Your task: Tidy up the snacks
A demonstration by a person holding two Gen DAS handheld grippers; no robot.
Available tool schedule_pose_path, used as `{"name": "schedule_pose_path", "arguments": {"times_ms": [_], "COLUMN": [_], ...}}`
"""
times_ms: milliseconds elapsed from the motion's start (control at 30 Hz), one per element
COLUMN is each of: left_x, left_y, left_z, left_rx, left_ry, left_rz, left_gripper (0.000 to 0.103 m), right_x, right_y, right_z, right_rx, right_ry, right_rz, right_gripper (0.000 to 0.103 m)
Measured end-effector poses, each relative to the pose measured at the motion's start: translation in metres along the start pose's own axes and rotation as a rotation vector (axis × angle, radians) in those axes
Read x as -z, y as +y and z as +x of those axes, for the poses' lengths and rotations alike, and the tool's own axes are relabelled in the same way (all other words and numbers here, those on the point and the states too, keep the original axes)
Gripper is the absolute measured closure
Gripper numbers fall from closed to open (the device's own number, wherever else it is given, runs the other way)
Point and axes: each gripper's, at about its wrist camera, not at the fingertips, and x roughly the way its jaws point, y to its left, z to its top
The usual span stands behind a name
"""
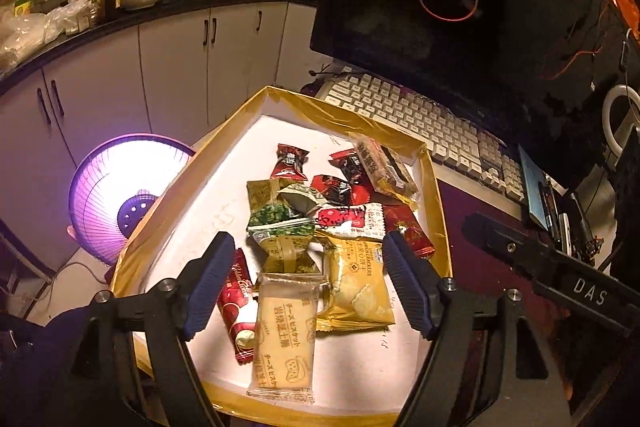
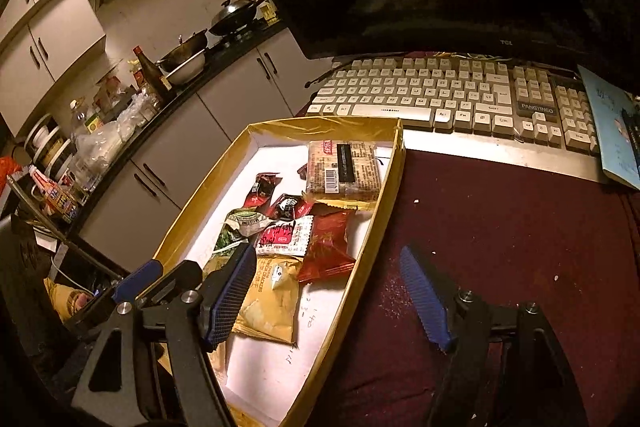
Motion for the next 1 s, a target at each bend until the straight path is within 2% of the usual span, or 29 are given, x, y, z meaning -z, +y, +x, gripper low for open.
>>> {"name": "schedule_pose_path", "arguments": {"times_ms": [300, 533, 1000], "left_x": [0.0008, 0.0016, 0.001], "left_y": [-0.0015, -0.0019, -0.0035], "left_z": [0.0025, 0.007, 0.0081], "left_rx": [-0.014, -0.04, -0.042], "left_ry": [0.007, 0.027, 0.033], "left_rz": [0.012, 0.02, 0.028], "left_gripper": [0.027, 0.027, 0.027], "right_x": [0.0022, 0.0042, 0.0029], "right_y": [0.0009, 0.0066, 0.0087], "right_z": [0.0031, 0.0022, 0.0006], "right_rx": [-0.001, 0.033, 0.036], "right_ry": [0.007, -0.001, -0.002], "right_rz": [0.001, -0.025, -0.04], "right_gripper": [0.027, 0.027, 0.027]}}
